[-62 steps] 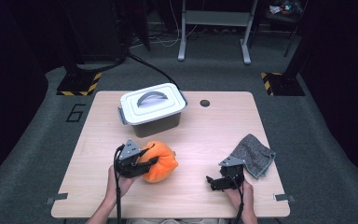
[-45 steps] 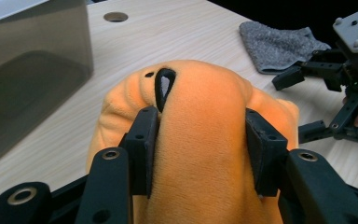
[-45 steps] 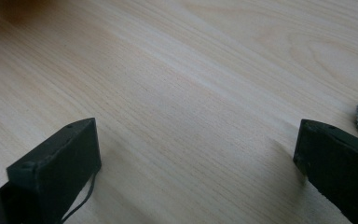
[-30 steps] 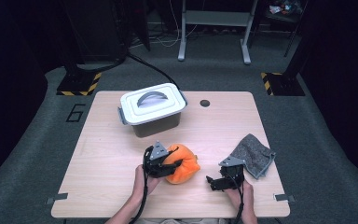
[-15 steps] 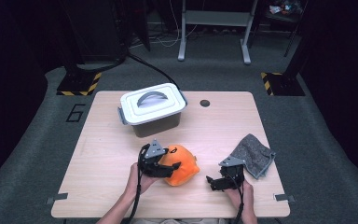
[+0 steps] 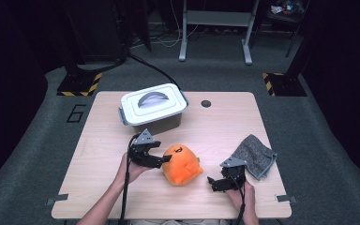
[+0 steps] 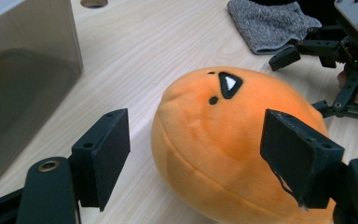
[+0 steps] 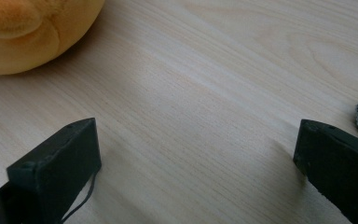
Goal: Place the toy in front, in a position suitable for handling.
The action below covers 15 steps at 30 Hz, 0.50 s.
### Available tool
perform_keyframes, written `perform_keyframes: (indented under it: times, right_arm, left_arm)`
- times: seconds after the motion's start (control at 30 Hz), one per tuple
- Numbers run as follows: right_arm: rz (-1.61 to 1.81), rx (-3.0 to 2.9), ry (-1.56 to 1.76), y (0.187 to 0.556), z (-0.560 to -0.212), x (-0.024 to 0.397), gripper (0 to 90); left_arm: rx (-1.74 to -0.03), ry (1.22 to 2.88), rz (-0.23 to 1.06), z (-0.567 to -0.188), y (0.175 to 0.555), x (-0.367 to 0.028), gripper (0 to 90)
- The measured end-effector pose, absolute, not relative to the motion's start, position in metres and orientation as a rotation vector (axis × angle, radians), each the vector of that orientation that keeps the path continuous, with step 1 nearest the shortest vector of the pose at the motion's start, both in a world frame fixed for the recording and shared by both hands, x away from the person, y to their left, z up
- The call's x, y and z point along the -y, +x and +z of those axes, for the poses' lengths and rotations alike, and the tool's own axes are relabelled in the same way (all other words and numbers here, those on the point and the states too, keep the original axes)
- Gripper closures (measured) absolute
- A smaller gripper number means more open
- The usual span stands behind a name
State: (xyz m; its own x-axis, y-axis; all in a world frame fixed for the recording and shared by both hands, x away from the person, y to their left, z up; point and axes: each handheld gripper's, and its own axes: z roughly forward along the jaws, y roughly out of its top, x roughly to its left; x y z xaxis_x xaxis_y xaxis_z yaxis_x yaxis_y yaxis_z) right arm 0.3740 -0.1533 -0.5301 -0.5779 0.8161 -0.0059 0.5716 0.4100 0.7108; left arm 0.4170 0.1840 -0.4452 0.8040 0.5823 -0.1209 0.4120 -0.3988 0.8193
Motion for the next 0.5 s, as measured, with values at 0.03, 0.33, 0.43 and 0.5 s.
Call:
perform_keyframes:
  times: [0.03,0.33,0.43,0.5]
  right_arm:
    - [0.962,-2.320,1.193,0.374,-0.530,0.153,0.0]
    - [0.961,-2.321,1.193,0.374,-0.530,0.154,0.0]
    - [0.963,-2.319,1.195,0.374,-0.530,0.153,0.0]
    - [0.962,-2.319,1.200,0.374,-0.530,0.153,0.0]
  left_arm:
    - [-0.727,2.061,0.226,-0.447,0.419,-0.183,24.0]
    - [-0.667,2.163,0.180,-0.461,0.422,-0.170,25.2]
    - [-0.660,2.172,0.146,-0.466,0.423,-0.167,26.6]
    - [-0.644,2.171,0.141,-0.469,0.422,-0.165,30.1]
